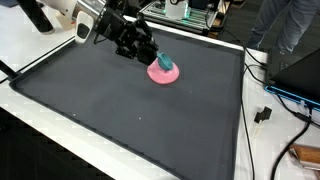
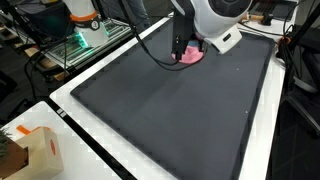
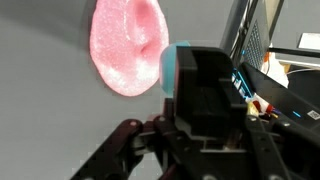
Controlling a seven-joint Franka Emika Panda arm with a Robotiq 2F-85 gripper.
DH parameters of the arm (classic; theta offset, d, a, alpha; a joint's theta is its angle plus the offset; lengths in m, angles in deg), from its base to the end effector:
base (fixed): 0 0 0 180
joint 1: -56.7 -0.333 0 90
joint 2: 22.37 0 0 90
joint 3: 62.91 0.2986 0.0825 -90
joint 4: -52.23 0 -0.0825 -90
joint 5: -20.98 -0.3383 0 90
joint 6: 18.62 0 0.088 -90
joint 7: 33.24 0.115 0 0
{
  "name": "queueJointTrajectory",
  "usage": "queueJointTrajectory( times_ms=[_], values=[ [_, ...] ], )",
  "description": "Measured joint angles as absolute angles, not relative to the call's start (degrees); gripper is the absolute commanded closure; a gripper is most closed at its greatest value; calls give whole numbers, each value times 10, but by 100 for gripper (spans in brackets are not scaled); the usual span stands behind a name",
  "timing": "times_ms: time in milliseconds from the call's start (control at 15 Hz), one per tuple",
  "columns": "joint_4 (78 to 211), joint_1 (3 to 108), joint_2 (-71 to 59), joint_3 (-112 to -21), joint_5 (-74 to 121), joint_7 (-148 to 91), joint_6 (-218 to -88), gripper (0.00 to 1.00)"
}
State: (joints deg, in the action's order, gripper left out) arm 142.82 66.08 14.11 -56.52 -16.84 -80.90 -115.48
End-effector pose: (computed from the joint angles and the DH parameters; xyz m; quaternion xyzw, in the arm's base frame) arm 0.5985 0.0240 0.2658 -0.8808 -0.2296 0.0792 0.4064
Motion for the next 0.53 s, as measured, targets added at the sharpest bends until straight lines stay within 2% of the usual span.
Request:
queueJointTrajectory(
  times_ms=[533],
  values=[
    [1421,656,176,-562,-175,-831,-1194,75]
  ],
)
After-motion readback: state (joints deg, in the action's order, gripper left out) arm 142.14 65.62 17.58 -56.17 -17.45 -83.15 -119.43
